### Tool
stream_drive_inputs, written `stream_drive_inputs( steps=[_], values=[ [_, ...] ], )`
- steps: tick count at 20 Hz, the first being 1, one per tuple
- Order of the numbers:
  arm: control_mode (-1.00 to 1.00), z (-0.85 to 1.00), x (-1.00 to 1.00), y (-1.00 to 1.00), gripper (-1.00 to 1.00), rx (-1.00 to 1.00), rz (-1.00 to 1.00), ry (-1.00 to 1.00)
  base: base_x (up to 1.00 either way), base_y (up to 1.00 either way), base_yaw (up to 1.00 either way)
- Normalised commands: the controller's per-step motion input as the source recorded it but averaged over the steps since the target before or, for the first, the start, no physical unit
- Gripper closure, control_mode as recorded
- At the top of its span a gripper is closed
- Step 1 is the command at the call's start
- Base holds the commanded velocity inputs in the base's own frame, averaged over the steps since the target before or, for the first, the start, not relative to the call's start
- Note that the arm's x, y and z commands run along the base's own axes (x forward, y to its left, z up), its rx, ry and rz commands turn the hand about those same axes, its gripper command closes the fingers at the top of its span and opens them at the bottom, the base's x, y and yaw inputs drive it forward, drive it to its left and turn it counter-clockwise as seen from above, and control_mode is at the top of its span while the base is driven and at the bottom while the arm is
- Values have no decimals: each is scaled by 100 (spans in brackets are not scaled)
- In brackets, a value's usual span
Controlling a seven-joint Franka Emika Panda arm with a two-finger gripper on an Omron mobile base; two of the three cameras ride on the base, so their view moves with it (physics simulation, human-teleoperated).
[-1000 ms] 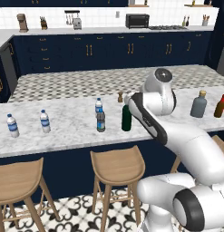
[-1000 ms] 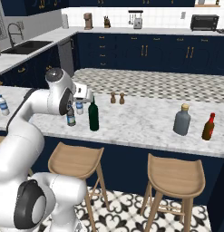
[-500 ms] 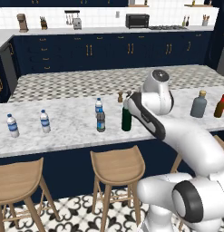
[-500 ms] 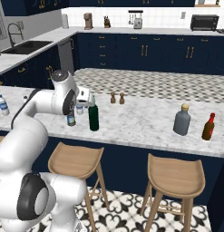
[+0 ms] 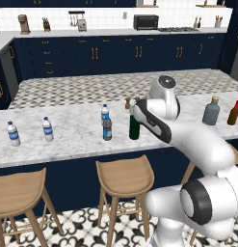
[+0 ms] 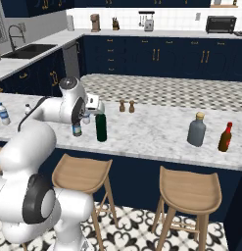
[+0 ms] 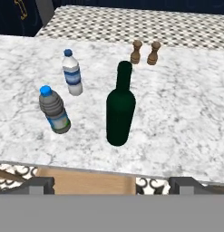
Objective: Move the plastic bottles in the middle to the plastics group, and the glass bottles in the middle to the glass group.
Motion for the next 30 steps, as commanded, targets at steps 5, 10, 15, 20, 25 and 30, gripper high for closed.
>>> stream_drive_inputs(
  steps=[5,10,15,20,25,30],
  values=[
    [-100,-21,37,0,-100,0,0,0,0,0,0],
    [-100,-28,23,0,-100,0,0,1,0,0,0],
    [-100,-31,27,0,-100,-1,0,3,0,0,0],
    [-100,-22,28,0,-100,-1,0,6,0,0,0],
    [-100,-1,27,0,-100,0,0,9,0,0,0],
    [-100,-4,17,0,-100,0,0,6,0,0,0]
  ],
)
